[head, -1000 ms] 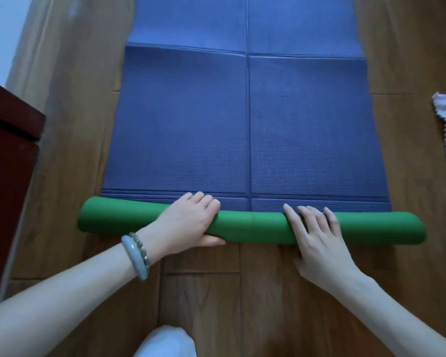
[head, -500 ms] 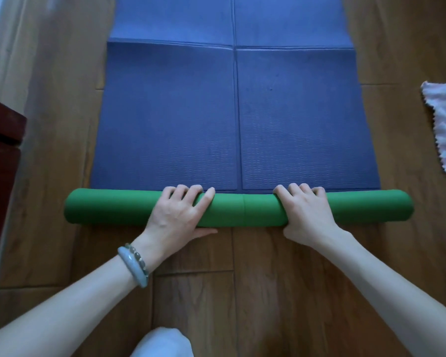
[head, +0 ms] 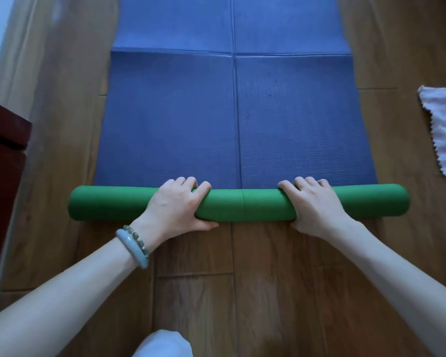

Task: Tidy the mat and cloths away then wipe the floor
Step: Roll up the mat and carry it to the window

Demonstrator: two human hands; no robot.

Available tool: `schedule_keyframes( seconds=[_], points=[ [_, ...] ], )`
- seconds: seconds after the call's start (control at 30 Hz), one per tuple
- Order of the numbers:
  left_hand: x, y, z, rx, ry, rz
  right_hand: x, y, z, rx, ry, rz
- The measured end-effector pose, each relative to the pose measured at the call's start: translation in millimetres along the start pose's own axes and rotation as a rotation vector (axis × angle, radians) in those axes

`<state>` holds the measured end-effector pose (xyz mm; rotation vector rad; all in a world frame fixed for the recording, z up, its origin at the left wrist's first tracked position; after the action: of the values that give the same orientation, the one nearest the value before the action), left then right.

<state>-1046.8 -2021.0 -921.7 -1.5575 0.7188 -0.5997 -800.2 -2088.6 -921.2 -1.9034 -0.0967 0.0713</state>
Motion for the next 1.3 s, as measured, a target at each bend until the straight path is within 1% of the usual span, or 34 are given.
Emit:
schedule_keyframes(
  seconds=[0.17,0.23,0.3,0.4,0.43,0.5,0.57,0.6,0.7,0.77,0.83,0.87,0.93,0.97,1.03,1.07,1.1,1.13,1.17,1.23,1.3],
  points=[
    [-0.1,0.7,-24.0,-0.182,-0.005,-0.13,-21.2,-3.3,-17.7,-0.249,-0.026,0.136],
    [4.3,4.1,-42.6,-0.206,0.003,-0.169,-33.0,1.1,-31.7,-0.32,-0.05,0.159],
    [8.6,6.4,-57.9,-0.134,0.015,-0.155,-41.5,6.5,-40.8,-0.355,-0.076,0.16],
    [13.6,5.4,-66.9,0.067,0.072,-0.076,-40.2,7.4,-37.0,-0.389,-0.054,0.19],
    [16.1,4.3,-69.1,0.121,0.096,-0.05,-38.1,7.3,-34.3,-0.388,-0.047,0.209],
    [21.4,5.2,-74.1,0.174,0.13,0.008,-35.2,6.1,-31.0,-0.333,-0.066,0.216],
    [24.3,8.3,-77.2,0.167,0.121,0.055,-32.8,6.8,-30.5,-0.284,-0.102,0.233],
    [23.5,8.9,-75.9,0.156,0.111,0.063,-32.2,6.3,-29.4,-0.29,-0.104,0.263],
    [14.0,8.2,-60.2,0.114,0.111,0.036,-25.6,-1.3,-18.0,-0.387,-0.067,0.392],
    [6.0,6.2,-45.8,0.038,0.126,-0.01,-20.0,-11.7,-13.3,-0.444,-0.054,0.411],
    [-2.6,3.6,-30.1,-0.074,0.14,-0.086,-18.2,-18.4,-17.3,-0.418,-0.044,0.341],
    [-7.4,3.3,-22.3,-0.16,0.133,-0.141,-20.9,-18.1,-23.1,-0.376,-0.031,0.289],
    [-16.0,6.6,-11.2,-0.353,0.097,-0.252,-32.5,-9.4,-36.1,-0.225,-0.016,0.145],
    [-18.4,8.7,-8.2,-0.407,0.09,-0.289,-38.2,-1.3,-40.0,-0.153,0.001,0.099],
    [-19.8,10.5,-6.2,-0.429,0.089,-0.332,-41.2,10.0,-40.0,0.008,0.025,0.068],
    [-20.0,9.5,-7.2,-0.401,0.091,-0.336,-39.4,12.5,-37.1,0.06,0.035,0.056],
    [-19.2,6.3,-8.2,-0.325,0.107,-0.321,-37.5,12.6,-34.0,0.087,0.04,0.049],
    [-17.6,2.3,-10.4,-0.216,0.135,-0.275,-36.5,9.9,-29.9,0.078,0.044,0.049],
    [-16.2,-2.0,-13.9,-0.095,0.15,-0.215,-34.8,7.4,-25.2,0.048,0.051,0.044],
    [-14.4,-8.6,-25.4,0.095,0.086,-0.116,-32.9,0.6,-13.4,-0.084,0.031,0.03],
    [-7.7,-7.8,-37.6,0.144,0.021,-0.025,-27.8,-4.1,-2.0,-0.201,0.011,0.099]
  ],
)
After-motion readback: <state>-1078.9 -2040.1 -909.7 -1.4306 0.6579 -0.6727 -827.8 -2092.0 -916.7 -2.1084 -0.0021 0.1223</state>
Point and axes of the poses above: each hand's wrist, its own z-axis towards the middle knuckle, its own y-axis out of the palm, x = y × z, the point moved 4 cm from there along z, towards the middle knuckle, and after that the axes turned 5 degrees about z, right-handed, at the moved point
